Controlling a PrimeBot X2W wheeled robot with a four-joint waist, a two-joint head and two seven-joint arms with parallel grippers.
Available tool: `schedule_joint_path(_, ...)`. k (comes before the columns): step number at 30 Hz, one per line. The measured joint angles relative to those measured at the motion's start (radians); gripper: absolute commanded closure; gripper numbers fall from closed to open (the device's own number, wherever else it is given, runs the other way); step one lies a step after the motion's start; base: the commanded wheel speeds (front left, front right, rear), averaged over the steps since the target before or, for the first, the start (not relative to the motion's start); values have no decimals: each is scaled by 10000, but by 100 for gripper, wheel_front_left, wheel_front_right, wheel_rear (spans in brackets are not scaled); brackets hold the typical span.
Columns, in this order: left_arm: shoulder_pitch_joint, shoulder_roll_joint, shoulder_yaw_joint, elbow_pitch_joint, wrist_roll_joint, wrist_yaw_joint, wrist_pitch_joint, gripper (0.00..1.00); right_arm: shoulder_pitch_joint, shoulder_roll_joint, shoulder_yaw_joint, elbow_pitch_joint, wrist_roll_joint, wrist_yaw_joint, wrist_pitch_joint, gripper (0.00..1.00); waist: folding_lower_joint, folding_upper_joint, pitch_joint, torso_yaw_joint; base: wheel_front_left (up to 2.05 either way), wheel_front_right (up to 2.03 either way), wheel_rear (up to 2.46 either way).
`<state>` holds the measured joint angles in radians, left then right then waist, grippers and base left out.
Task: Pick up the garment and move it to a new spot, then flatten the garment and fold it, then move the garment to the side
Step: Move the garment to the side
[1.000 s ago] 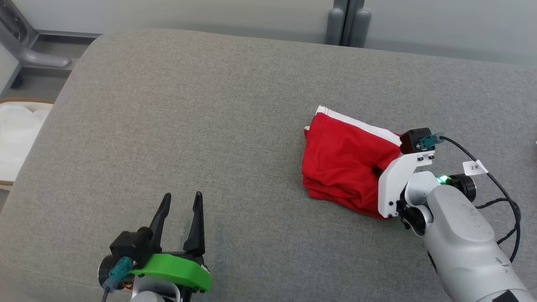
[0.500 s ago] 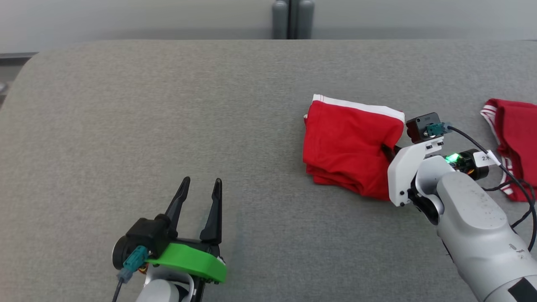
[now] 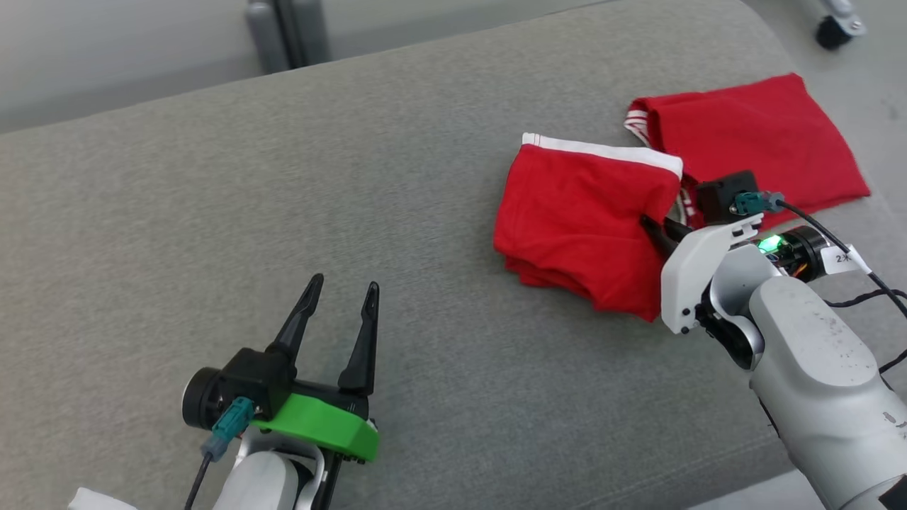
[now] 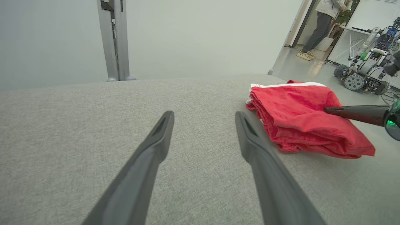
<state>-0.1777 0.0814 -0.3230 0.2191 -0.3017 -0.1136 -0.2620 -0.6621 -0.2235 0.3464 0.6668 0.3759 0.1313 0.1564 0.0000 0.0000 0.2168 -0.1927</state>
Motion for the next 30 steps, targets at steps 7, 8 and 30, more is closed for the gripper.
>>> schedule_joint_path(7,-143,50,-244,33,12,-17,69,0,107,-148,-127,-437,31,0,71,100,0,0,285,-1188,0,0,0)
schedule_joint_path(8,-149,56,-282,35,12,-19,77,0,94,-213,-115,-508,17,0,121,100,0,0,339,-1294,0,0,0)
schedule_joint_path(30,-613,-25,-936,92,-44,-10,56,0,-2750,-4435,472,-360,-188,0,2276,100,0,0,1400,574,0,0,0)
